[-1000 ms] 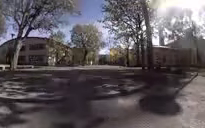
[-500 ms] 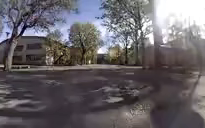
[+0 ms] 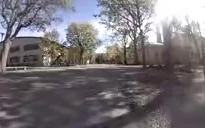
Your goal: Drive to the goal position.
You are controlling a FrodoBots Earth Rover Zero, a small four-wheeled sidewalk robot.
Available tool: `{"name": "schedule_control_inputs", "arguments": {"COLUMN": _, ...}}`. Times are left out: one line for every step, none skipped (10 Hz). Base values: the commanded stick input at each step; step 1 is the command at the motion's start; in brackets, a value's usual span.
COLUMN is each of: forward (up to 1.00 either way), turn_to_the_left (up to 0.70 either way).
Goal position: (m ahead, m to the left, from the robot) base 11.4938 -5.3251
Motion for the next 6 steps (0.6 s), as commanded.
{"name": "schedule_control_inputs", "arguments": {"forward": 1.0, "turn_to_the_left": 0.0}}
{"name": "schedule_control_inputs", "arguments": {"forward": 1.0, "turn_to_the_left": 0.0}}
{"name": "schedule_control_inputs", "arguments": {"forward": 1.0, "turn_to_the_left": 0.0}}
{"name": "schedule_control_inputs", "arguments": {"forward": 1.0, "turn_to_the_left": 0.0}}
{"name": "schedule_control_inputs", "arguments": {"forward": 1.0, "turn_to_the_left": 0.0}}
{"name": "schedule_control_inputs", "arguments": {"forward": 1.0, "turn_to_the_left": 0.0}}
